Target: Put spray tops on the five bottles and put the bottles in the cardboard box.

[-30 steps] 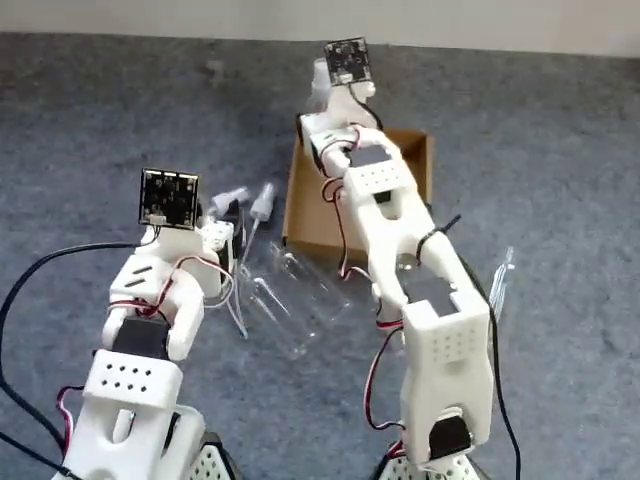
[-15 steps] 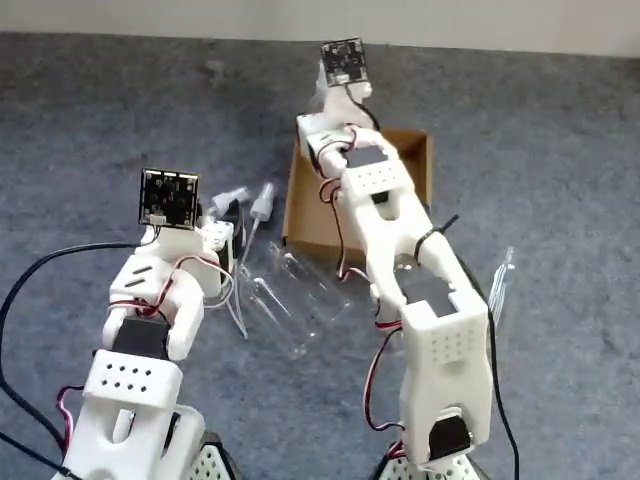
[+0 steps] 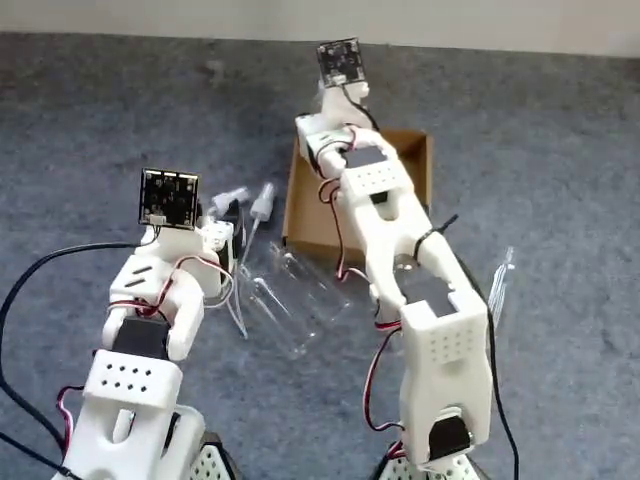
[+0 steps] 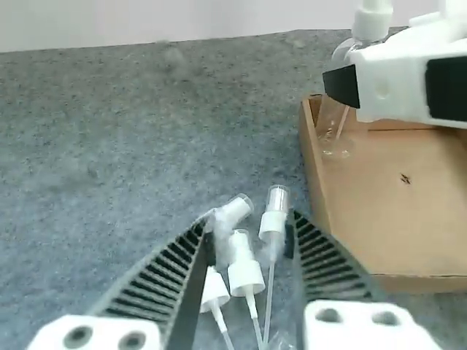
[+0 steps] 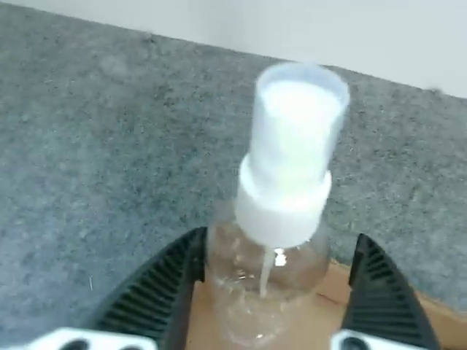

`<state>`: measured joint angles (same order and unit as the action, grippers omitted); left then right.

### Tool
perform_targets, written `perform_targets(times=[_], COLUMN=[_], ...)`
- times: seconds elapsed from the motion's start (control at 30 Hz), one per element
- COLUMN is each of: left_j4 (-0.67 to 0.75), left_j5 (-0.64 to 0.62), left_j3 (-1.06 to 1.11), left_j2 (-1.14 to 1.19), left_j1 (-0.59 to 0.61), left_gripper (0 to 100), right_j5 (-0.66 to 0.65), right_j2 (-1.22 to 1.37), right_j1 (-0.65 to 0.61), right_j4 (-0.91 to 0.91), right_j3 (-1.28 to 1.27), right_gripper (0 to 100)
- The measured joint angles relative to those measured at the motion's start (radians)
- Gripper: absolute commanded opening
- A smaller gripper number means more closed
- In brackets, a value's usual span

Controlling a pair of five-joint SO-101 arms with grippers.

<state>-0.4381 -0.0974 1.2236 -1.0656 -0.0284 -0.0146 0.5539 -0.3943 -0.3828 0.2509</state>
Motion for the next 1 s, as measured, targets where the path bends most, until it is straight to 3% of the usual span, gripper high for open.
perform_targets(times=[0.77, 1.0], left_j4=[0.000, 0.000], left_j5=[0.000, 0.000], left_j3=[0.000, 0.000], left_j2=[0.000, 0.000], left_j1=[0.000, 0.000], left_gripper=[12, 12], right_j5=[-0.008, -0.008], right_j2=[-0.055, -0.183], right_j1=[-0.011, -0.011], right_j4=[-0.055, -0.166], right_j3=[-0.002, -0.002], right_gripper=[25.4, 25.4])
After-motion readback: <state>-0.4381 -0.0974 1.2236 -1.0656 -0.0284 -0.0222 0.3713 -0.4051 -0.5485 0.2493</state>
